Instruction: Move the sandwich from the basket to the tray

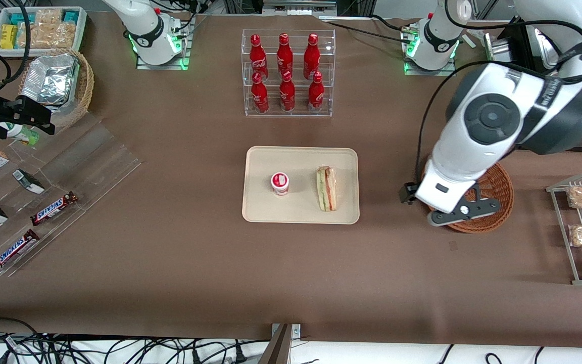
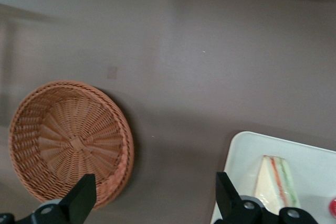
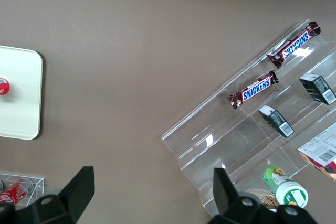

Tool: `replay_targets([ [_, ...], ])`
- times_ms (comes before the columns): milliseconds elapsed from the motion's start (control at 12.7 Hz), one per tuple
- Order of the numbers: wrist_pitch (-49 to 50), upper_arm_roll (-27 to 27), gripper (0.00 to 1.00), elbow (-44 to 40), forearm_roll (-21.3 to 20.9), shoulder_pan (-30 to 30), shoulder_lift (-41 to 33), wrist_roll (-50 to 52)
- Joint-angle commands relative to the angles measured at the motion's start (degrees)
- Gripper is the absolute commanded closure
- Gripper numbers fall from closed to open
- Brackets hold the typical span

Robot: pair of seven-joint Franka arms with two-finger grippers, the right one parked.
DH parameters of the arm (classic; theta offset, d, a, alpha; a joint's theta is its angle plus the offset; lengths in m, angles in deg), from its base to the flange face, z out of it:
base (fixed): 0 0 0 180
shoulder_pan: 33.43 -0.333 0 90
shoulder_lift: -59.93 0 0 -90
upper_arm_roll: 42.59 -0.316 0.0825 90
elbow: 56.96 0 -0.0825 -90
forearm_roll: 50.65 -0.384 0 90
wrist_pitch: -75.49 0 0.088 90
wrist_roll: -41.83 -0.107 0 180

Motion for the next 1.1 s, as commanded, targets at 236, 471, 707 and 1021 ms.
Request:
replay_targets([
  [236, 3.93, -10.31, 0.00, -5.40, 8.65, -2.74, 0.18, -21.72],
  [471, 3.93, -31.82, 0.00, -5.67, 22.95, 6.91, -0.17, -36.67],
  [707, 4.37, -44.80, 0.00, -5.59, 33.80, 12.65, -1.31, -45.31],
  [1021, 4.37, -44.82, 0.00, -5.59, 32.50, 13.97, -1.93, -44.63],
])
